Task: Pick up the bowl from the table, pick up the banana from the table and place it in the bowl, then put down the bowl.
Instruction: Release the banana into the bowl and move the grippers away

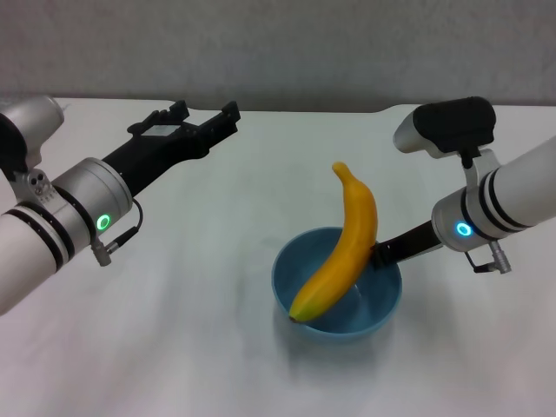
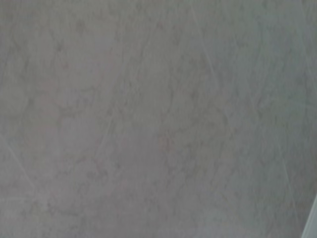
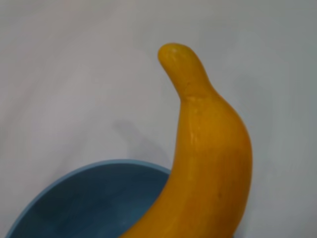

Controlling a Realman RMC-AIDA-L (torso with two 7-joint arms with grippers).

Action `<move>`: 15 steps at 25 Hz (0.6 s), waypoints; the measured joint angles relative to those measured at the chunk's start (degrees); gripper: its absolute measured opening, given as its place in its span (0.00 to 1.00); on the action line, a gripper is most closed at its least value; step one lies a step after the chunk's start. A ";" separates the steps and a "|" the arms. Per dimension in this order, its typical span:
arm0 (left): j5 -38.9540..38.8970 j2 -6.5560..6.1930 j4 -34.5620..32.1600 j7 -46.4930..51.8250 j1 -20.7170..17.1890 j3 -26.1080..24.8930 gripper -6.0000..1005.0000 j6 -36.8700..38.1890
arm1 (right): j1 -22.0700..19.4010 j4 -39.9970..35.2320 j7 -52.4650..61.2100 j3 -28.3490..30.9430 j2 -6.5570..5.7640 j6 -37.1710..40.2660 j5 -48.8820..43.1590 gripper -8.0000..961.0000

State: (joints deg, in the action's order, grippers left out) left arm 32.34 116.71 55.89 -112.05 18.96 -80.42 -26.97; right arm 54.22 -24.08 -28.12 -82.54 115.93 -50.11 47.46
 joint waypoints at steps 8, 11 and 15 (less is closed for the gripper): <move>0.00 0.00 -0.02 0.07 0.01 0.00 0.90 0.05 | -0.17 0.00 0.00 -0.07 0.00 0.08 0.00 0.14; 0.00 0.00 -0.06 0.02 0.00 0.01 0.89 0.07 | -0.18 0.00 0.00 -0.07 0.00 0.09 0.00 0.15; 0.00 0.00 -0.09 0.09 -0.03 0.01 0.89 0.08 | -0.25 0.00 -0.01 -0.07 0.00 0.10 0.01 0.15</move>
State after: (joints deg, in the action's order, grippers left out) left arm 32.34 116.71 55.81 -111.96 18.94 -80.42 -26.89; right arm 53.97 -24.09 -28.13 -82.61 115.93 -50.00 47.46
